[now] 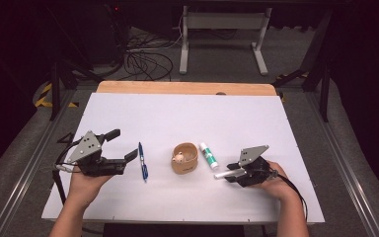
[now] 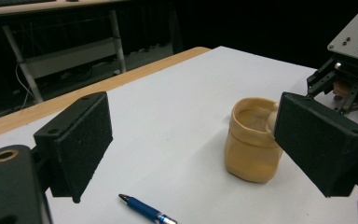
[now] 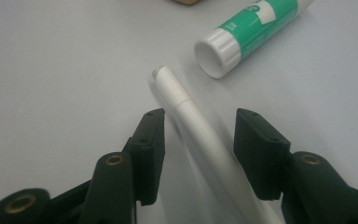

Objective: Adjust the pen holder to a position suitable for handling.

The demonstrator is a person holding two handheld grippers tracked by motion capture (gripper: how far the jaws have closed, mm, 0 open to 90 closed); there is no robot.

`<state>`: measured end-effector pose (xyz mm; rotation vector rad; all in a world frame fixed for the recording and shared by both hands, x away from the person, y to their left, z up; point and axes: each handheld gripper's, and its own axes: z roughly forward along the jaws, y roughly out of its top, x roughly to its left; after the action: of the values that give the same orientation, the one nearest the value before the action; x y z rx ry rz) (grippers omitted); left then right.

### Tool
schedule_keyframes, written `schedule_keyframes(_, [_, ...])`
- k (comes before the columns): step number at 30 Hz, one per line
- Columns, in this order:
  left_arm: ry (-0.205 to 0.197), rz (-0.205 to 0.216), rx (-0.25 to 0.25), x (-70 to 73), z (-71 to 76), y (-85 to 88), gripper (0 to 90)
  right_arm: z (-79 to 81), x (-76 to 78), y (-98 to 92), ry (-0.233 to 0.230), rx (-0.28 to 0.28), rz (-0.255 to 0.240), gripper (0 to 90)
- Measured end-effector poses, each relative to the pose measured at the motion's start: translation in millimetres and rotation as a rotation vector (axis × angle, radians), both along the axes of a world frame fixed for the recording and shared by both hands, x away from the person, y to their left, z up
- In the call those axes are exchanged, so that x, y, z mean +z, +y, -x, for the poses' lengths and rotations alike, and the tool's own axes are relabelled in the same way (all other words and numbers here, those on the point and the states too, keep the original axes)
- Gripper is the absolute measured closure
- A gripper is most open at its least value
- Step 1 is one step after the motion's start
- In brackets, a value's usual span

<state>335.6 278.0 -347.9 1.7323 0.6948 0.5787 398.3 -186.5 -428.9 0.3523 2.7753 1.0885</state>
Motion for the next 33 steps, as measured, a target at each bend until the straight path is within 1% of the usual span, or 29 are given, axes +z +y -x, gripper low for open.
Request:
schedule_keyframes(5, [0.0,-0.002,0.0,-0.2,-0.2,-0.3,12.2,0.0,0.0,6.8,-0.004,0.015,0.003,57.0])
schedule_keyframes(13, [0.001,-0.006,-0.002,-0.7,-0.7,-0.8,12.2,0.8,0.4,9.8,0.008,0.01,0.005,62.1])
schedule_keyframes(15, [0.003,-0.007,-0.002,-0.9,-0.8,-1.1,12.2,1.4,0.7,10.8,0.014,-0.001,0.007,64.0])
schedule_keyframes(20, [0.005,-0.007,-0.001,-1.4,-0.9,-1.5,12.2,3.6,3.1,14.2,0.019,0.0,0.034,68.9])
schedule_keyframes(23, [0.005,-0.007,-0.001,-1.4,-1.0,-1.2,12.2,5.4,4.5,15.6,0.027,0.013,0.049,74.6])
schedule_keyframes(25, [0.005,-0.007,-0.001,-1.4,-0.9,-1.1,12.2,6.5,5.2,16.6,0.033,0.017,0.056,76.9])
schedule_keyframes(27, [0.005,-0.007,-0.002,-1.4,-0.9,-1.2,12.2,7.6,5.6,17.3,0.043,0.023,0.062,78.0])
schedule_keyframes(29, [0.005,-0.006,-0.002,-1.5,-0.9,-1.4,12.2,9.6,6.5,18.5,0.054,0.041,0.069,78.4])
schedule_keyframes(30, [0.006,-0.006,-0.002,-1.5,-1.0,-1.4,12.2,10.0,6.8,19.2,0.05,0.05,0.078,78.5])
schedule_keyframes(32, [0.006,-0.008,-0.002,-1.6,-1.0,-1.6,12.2,11.0,7.7,21.0,0.054,0.048,0.088,78.6])
schedule_keyframes(33, [0.006,-0.009,-0.001,-1.5,-0.9,-1.6,12.2,11.3,8.1,22.0,0.046,0.046,0.098,78.6])
